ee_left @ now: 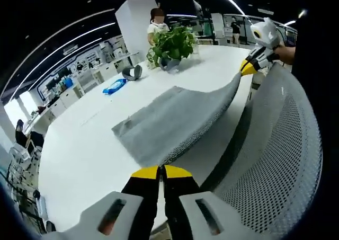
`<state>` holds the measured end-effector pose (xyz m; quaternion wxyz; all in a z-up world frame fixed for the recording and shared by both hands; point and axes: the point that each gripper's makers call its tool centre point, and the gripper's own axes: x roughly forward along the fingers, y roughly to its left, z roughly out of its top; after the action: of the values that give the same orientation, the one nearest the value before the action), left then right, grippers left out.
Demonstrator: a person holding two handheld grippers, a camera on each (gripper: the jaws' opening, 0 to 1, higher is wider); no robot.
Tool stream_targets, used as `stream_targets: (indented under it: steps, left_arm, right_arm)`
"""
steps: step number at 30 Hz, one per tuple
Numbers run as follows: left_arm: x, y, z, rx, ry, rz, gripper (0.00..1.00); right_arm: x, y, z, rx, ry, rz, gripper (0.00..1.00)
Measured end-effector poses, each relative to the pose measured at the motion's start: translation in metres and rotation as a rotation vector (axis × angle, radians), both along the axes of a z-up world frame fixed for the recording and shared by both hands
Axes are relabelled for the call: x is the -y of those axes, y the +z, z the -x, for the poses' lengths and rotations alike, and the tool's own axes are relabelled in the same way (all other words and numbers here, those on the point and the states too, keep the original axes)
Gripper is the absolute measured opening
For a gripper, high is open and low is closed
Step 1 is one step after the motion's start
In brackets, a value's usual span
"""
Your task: Fold the towel on the table until its edges align and the towel forms a compact rectangular stack.
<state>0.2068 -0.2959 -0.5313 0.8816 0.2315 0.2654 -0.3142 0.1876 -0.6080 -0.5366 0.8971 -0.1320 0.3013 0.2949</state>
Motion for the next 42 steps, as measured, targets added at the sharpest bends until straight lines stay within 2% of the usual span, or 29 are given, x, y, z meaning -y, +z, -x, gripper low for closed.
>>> stream_targets:
  steps: [5, 10, 15, 20, 26, 31, 37, 42]
  left_arm:
    - [-0.003, 0.006, 0.002, 0.011, -0.007, -0.013, 0.02]
    - [-0.004, 0.018, 0.0, 0.039, 0.019, -0.009, 0.02]
    - [-0.003, 0.023, 0.006, 0.043, 0.005, -0.033, 0.02]
    - [-0.001, 0.03, 0.012, 0.049, -0.005, -0.029, 0.02]
    - [-0.004, 0.039, 0.014, 0.057, -0.016, -0.037, 0.02]
    - [-0.007, 0.045, 0.014, 0.059, -0.001, 0.012, 0.02]
    - [-0.004, 0.048, 0.005, 0.066, 0.009, 0.037, 0.02]
    - [-0.002, 0.051, -0.004, 0.082, 0.015, 0.018, 0.02]
  right_arm:
    - [-0.004, 0.008, 0.001, 0.015, 0.022, 0.027, 0.0]
    - [-0.007, 0.014, -0.002, 0.037, 0.044, 0.068, 0.0]
    - [-0.005, 0.02, 0.0, 0.054, 0.046, 0.103, 0.0]
    - [-0.003, 0.025, 0.001, 0.089, 0.066, 0.186, 0.0]
    - [-0.007, 0.036, 0.0, 0.106, 0.036, 0.17, 0.0]
    - [-0.006, 0.044, 0.003, 0.121, 0.029, 0.184, 0.0]
    - [-0.004, 0.044, -0.003, 0.138, 0.052, 0.243, 0.0]
    - [-0.001, 0.045, -0.017, 0.144, 0.024, 0.232, 0.0]
